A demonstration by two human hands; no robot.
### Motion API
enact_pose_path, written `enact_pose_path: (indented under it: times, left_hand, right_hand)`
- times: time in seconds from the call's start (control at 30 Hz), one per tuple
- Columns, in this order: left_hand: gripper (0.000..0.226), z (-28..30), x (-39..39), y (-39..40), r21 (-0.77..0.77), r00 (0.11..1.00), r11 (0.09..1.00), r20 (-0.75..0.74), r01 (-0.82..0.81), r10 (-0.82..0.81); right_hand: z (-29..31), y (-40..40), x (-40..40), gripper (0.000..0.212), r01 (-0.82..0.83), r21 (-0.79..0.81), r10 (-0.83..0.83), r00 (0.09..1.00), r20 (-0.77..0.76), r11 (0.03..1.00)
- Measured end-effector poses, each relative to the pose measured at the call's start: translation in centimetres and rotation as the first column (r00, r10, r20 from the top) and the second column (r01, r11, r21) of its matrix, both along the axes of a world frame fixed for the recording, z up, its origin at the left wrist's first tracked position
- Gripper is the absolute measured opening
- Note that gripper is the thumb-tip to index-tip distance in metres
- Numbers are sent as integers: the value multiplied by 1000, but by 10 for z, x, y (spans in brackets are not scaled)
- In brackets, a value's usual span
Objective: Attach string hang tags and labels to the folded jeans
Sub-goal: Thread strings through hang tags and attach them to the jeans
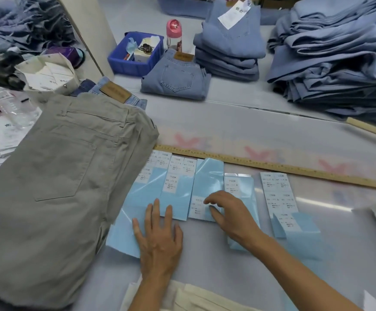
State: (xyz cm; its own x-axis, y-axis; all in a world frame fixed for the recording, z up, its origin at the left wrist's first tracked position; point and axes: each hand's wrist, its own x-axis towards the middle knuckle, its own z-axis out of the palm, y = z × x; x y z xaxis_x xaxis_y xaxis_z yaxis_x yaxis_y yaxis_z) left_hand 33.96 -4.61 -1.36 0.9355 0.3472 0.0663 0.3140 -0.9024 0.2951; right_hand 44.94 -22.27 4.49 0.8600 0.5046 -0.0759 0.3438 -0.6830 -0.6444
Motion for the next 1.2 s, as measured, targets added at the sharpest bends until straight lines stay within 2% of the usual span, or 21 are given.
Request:
enact_pose_path:
  times: [0.1,0.17,0.23,0.33,0.43,0.57,0.63,0.73,0.87,1.07,1.2]
  left_hand:
    - [50,-1,-2,1,-9,984,1000,179,-23,24]
    - [45,-1,1,-5,-7,948,999,316,38,-33]
    - [42,3,11,-19,-23,906,985,395,173,-150]
    - [36,15,41,-51,-43,827,907,430,419,-362]
    - [37,31,85,-83,-73,790,839,390,539,-473]
    - [65,40,140,-103,-157,831,817,61,555,-553]
    - [66,32,152,-102,-174,822,813,-30,556,-568]
    - [66,20,150,-96,-284,847,816,-24,504,-532]
    - [66,8,139,-92,-401,878,795,52,455,-476]
    - [57,14,137,-86,-395,871,783,107,480,-480]
    - [58,16,142,-81,-337,856,793,92,508,-509]
  right_hand:
    - [13,-47,0,20,101,-38,-99,994,51,994]
    - [19,-75,-1,21,152,-81,-146,987,73,985]
    - [21,-95,0,23,185,-118,-177,981,74,976]
    - [13,-107,6,28,217,-150,-209,976,67,965]
    - [0,-104,18,36,242,-132,-238,970,46,961]
    - [-14,-94,49,51,307,-96,-310,950,-27,947]
    - [-21,-90,59,61,264,-140,-276,958,-78,954]
    - [-30,-88,60,69,176,-216,-196,977,-79,961]
    - [-37,-92,57,65,182,-265,-164,983,89,947]
    - [-36,-92,51,58,186,-238,-155,978,141,953]
    - [-33,-90,50,59,197,-195,-175,976,126,961]
